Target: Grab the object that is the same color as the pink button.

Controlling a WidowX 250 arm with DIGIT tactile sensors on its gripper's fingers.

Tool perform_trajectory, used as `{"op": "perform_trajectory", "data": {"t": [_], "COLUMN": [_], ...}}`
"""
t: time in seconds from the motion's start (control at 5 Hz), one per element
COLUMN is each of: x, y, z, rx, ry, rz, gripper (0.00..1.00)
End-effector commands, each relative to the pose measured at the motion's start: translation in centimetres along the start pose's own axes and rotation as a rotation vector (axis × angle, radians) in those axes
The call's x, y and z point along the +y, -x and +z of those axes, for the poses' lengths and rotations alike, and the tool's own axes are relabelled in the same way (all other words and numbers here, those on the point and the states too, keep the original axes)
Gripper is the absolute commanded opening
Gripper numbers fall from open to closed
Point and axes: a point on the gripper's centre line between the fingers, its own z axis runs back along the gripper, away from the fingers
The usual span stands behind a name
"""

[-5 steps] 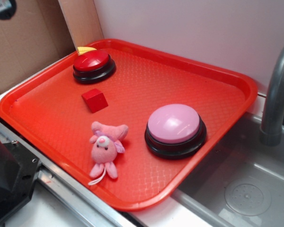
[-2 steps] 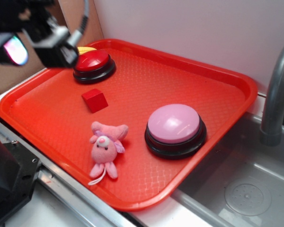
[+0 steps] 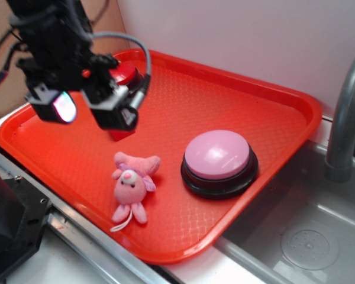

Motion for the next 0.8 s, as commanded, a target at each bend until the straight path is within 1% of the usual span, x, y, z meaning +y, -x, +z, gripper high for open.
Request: {"op": "perform_trajectory", "data": {"t": [0.0, 0.2, 0.4, 0.6], "x": [-0.9, -0.8, -0.6, -0.6], "y": [-0.7, -0.3, 0.2, 0.4], "z": [-4.0, -5.5, -6.4, -7.1], "rx": [0.016, 0.037, 0.054, 0.047], "ry": [0.071, 0.078, 0.056, 0.042], "rz": [-0.091, -0.106, -0.095, -0.074], "gripper": [1.0, 1.0, 1.0, 1.0]}}
